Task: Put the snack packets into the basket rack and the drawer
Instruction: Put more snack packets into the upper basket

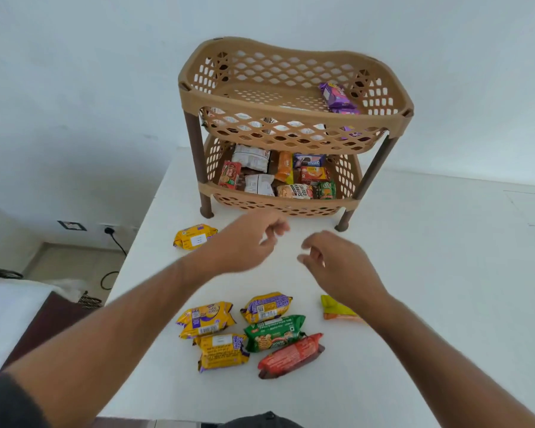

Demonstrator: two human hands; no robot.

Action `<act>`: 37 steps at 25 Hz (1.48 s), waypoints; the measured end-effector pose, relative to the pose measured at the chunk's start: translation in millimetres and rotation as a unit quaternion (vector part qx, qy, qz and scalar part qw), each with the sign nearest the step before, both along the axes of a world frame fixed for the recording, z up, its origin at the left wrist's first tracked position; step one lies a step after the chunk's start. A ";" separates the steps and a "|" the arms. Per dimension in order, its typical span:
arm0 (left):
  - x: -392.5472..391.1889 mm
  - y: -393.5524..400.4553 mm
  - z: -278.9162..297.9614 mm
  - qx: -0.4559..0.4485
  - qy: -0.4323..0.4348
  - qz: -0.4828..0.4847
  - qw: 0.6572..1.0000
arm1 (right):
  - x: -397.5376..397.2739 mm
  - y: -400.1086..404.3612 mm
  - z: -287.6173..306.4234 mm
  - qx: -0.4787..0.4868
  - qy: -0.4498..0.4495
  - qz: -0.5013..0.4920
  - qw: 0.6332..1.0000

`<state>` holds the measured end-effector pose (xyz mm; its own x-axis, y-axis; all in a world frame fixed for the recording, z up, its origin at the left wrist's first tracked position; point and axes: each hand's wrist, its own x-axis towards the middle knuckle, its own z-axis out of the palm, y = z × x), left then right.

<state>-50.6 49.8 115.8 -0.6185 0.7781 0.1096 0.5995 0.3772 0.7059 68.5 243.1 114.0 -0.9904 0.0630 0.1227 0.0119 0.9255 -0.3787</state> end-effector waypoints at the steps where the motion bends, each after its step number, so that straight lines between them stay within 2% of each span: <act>1: 7.7 -3.0 -17.5 -0.028 -0.015 0.001 1.000 | 10.2 -1.7 -11.6 -0.011 -0.023 0.014 1.000; 4: 26.4 -7.7 -57.2 -0.138 -0.059 -0.011 0.989 | 43.2 -9.5 -42.7 -0.028 -0.067 0.056 0.996; 7: 35.9 -7.3 -79.3 -0.236 -0.065 -0.022 0.969 | 77.1 -18.3 -70.6 -0.028 -0.058 0.071 0.995; 11: 39.9 -3.0 -95.3 -0.280 -0.049 -0.021 0.959 | 110.1 -29.6 -102.3 0.014 -0.008 0.100 0.995; 14: 42.1 -1.4 -104.9 -0.296 -0.044 -0.021 0.954 | 122.3 -34.8 -120.3 0.046 -0.011 0.122 0.991; 23: 39.6 1.1 -114.7 -0.303 -0.075 -0.028 0.950 | 120.9 -37.9 -134.4 0.099 -0.008 0.150 0.984; 29: 35.2 0.3 -106.9 -0.257 -0.098 -0.011 0.961 | 116.6 -35.7 -120.1 0.090 0.034 0.153 0.983; 33: 24.1 -1.4 -69.2 -0.229 -0.079 -0.019 0.970 | 107.7 -23.8 -99.0 0.062 0.049 0.132 0.988; 37: 6.5 -5.8 -0.5 -0.182 -0.024 -0.040 0.982 | 89.8 -5.7 -61.2 -0.004 0.054 0.103 0.993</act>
<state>-44.1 44.0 115.3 -0.5522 0.8058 -0.2138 0.6059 0.5640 0.5610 158.3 237.4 52.7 -0.9634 -0.1380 0.2297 -0.2185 0.9008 -0.3752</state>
